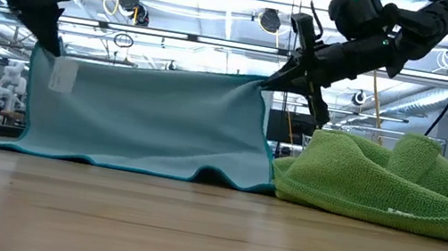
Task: Fold microfiber towels
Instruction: Fold the blue microfiber towel
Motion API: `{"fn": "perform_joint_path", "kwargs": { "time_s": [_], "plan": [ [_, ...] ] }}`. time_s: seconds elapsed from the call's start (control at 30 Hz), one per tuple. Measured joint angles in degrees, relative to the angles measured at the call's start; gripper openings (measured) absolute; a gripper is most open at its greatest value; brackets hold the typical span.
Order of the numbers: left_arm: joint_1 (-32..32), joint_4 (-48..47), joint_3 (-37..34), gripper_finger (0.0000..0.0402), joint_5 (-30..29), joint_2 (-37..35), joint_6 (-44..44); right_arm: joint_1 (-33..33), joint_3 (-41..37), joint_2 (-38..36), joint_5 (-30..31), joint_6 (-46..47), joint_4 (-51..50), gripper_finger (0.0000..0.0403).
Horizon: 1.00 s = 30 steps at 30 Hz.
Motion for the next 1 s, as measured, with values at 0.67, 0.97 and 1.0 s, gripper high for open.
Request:
{"fn": "perform_joint_path", "kwargs": {
  "time_s": [0.67,0.97,1.0],
  "plan": [
    [-0.1,0.2,-2.1,0.0012,14.1,0.1,-8.0,6.9,0.0,0.0,-0.1,3.0,-8.3,0.0],
    [-0.1,0.4,-3.6,0.001,16.3,0.1,-9.1,7.6,0.0,0.0,-0.1,3.9,-9.8,0.0],
    [-0.1,0.5,-4.0,0.0008,16.5,0.1,-9.1,7.6,0.0,0.0,0.0,4.0,-9.8,0.0]
  ]
}}
